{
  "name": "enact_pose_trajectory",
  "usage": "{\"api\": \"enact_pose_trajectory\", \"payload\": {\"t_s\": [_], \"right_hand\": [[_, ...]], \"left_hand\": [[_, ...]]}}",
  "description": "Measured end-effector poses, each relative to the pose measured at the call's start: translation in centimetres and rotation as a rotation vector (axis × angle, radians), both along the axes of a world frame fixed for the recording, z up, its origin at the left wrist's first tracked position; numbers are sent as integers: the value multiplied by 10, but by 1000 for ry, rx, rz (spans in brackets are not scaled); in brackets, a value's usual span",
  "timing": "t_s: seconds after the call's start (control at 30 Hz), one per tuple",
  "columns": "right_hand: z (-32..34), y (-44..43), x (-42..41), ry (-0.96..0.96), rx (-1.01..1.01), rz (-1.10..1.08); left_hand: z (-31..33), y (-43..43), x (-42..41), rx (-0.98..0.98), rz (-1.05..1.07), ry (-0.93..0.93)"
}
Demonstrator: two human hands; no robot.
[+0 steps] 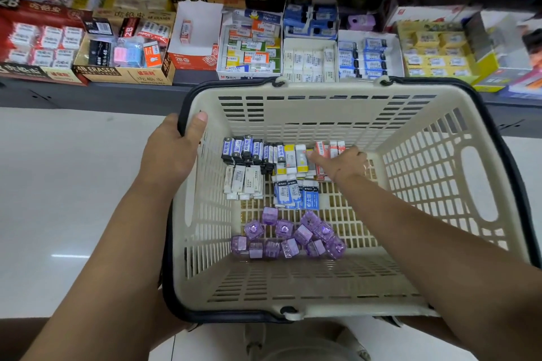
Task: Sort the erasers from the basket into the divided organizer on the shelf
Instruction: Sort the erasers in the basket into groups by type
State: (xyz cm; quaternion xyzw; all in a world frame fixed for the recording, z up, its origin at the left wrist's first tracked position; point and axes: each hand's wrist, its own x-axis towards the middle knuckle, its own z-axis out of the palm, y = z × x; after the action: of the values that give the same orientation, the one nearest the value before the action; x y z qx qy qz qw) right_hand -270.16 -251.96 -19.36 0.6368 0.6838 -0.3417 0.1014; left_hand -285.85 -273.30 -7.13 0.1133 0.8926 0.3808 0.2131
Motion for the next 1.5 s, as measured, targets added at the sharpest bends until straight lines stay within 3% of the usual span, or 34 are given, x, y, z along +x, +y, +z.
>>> {"api": "enact_pose_trajectory", "payload": {"t_s": [0.23,0.5,0.87,1.13,1.27,1.37,1.5], "right_hand": [[-17,6,-1,25,76,-109],[-11,9,-9,-132,7,16],[-19,18,0,-110,22,66],[-22,27,15,74,-9,-56],[-63,50,29,88,-32,-61],[-36,43,32,94,-51,-31],[-6,35,38,166,-84,-16]], "left_hand": [[-1,0,-2,-8,1,0],[-2,0,-1,0,7,-10],[-2,0,-2,-7,-10,13],[1,1,1,1,-8,10],[1,1,1,14,0,5],[2,2,3,4,7,18],[6,2,6,20,62,208]]}}
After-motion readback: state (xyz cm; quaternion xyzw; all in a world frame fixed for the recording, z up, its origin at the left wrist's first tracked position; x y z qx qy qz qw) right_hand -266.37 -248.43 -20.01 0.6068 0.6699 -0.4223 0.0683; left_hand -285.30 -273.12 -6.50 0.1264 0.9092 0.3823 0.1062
